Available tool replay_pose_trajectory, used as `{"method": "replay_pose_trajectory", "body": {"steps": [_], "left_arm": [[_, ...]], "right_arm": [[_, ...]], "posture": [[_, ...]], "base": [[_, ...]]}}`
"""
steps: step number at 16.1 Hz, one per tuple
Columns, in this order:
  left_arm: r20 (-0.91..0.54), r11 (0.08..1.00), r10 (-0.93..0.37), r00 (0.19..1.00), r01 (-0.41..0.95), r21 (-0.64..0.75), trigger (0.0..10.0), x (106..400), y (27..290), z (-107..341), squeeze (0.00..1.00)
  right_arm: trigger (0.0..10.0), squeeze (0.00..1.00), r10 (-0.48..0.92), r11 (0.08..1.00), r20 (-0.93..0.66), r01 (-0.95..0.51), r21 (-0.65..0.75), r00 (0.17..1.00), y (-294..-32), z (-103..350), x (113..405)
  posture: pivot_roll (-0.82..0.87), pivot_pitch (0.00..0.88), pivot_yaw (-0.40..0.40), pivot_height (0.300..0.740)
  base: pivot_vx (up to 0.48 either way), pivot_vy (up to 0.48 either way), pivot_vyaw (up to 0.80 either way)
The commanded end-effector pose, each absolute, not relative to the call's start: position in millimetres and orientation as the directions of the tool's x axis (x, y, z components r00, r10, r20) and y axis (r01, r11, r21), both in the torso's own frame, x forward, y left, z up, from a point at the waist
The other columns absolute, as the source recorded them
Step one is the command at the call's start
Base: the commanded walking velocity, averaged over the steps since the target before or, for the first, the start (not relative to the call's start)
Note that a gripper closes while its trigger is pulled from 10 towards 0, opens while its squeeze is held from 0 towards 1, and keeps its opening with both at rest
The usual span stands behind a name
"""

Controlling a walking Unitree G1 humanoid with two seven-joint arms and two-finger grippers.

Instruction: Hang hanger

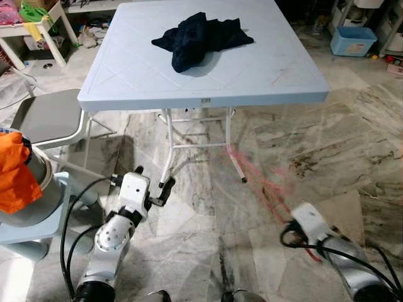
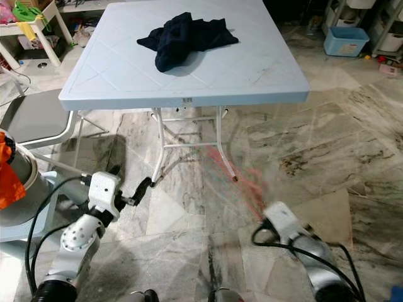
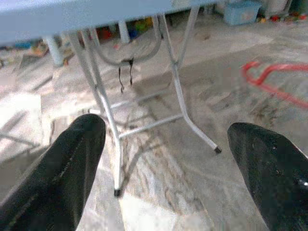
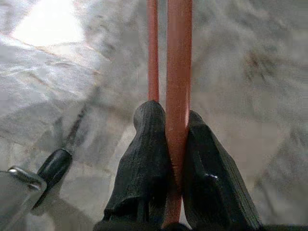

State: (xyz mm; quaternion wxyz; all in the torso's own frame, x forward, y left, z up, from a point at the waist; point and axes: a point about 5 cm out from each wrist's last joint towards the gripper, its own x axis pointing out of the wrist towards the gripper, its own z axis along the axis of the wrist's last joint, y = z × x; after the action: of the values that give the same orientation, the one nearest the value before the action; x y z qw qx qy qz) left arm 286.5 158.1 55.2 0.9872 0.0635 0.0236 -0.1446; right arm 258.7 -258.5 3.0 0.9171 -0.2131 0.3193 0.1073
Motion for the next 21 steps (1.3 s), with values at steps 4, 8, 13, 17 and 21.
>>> {"method": "replay_pose_trajectory", "body": {"steps": [4, 8, 13, 17, 21], "left_arm": [[-0.151, 0.977, -0.194, 0.969, 0.204, 0.057, 10.0, 283, 165, 39, 0.00], [-0.146, 0.958, -0.285, 0.947, 0.286, -0.016, 10.0, 281, 156, 39, 0.00], [-0.191, 0.965, -0.259, 0.947, 0.260, -0.025, 10.0, 290, 161, 39, 0.00], [-0.215, 0.964, -0.264, 0.940, 0.251, -0.085, 10.0, 295, 165, 41, 0.00], [-0.232, 0.958, -0.284, 0.930, 0.267, -0.102, 10.0, 301, 165, 43, 0.00]], "right_arm": [[0.0, 0.00, -0.147, 0.987, -0.549, 0.083, -0.141, 0.823, -257, 7, 263], [1.5, 0.00, -0.156, 0.985, -0.484, 0.174, -0.007, 0.861, -217, 13, 273], [10.0, 0.00, -0.204, 0.963, -0.535, 0.266, 0.041, 0.820, -203, 9, 271], [10.0, 0.00, -0.230, 0.953, -0.541, 0.301, 0.044, 0.809, -208, 11, 273], [10.0, 0.00, -0.248, 0.948, -0.553, 0.317, 0.031, 0.795, -208, 10, 274]], "posture": [[-0.23, 0.150, 0.009, 0.740], [-0.22, 0.137, 0.011, 0.740], [-0.22, 0.117, 0.020, 0.740], [-0.22, 0.107, 0.023, 0.740], [-0.22, 0.100, 0.029, 0.740]], "base": [[0.000, 0.000, 0.00], [0.000, 0.000, 0.00], [0.000, 0.000, -0.46], [0.000, 0.000, -0.77], [0.000, 0.065, -0.77]]}}
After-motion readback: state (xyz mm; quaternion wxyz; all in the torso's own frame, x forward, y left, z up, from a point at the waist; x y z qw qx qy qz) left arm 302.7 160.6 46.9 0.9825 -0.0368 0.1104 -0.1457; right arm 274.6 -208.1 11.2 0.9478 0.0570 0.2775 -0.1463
